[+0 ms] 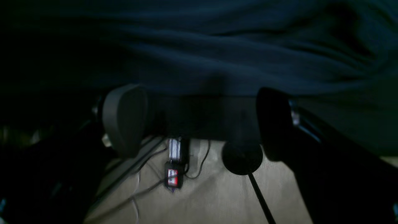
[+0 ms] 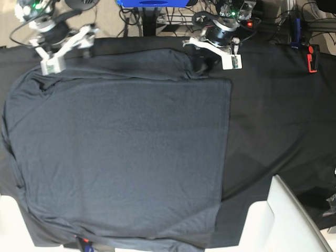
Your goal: Fold the T-shirt properly
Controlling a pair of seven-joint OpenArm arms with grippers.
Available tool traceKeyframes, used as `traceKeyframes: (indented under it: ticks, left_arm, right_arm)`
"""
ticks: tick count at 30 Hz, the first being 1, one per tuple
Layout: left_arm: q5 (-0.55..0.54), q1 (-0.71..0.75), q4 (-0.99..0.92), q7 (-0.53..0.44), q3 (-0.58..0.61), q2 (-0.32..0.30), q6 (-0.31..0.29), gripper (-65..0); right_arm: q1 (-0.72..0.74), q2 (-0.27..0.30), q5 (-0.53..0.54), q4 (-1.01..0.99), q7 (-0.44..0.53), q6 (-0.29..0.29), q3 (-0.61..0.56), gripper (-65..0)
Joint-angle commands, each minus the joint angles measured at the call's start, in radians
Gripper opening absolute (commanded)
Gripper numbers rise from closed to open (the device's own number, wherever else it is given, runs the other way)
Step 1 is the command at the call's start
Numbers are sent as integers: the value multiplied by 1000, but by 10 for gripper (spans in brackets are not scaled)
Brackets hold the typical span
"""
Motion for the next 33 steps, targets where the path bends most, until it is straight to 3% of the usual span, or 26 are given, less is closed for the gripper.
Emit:
traceKeyframes:
  ticks: [1, 5, 10, 19, 25, 27, 33]
  left_arm:
    - [-2, 9, 7, 14, 1, 1, 2, -650]
    - [-3, 9, 10, 14, 1, 4, 2, -650]
    - [-3, 15, 16, 14, 1, 7, 2, -650]
    - [-3, 18, 17, 14, 3, 6, 2, -650]
    - [-3, 18, 17, 14, 3, 6, 2, -650]
    - [-3, 18, 17, 14, 3, 6, 2, -650]
    - [-3, 20, 17, 14, 3, 6, 2, -650]
  right_arm:
    - [14, -2, 7, 0, 19, -4, 41, -128]
    - [108, -28, 74, -70, 16, -2, 199, -128]
    - [201, -11, 214, -192, 15, -1, 359, -129]
    - [256, 115, 407, -436, 13, -1, 369, -144]
    - [278, 130, 433, -512, 13, -1, 365, -329]
    - [281, 133, 433, -523, 13, -1, 363, -362]
    - [286, 135, 433, -521, 13, -1, 339, -309]
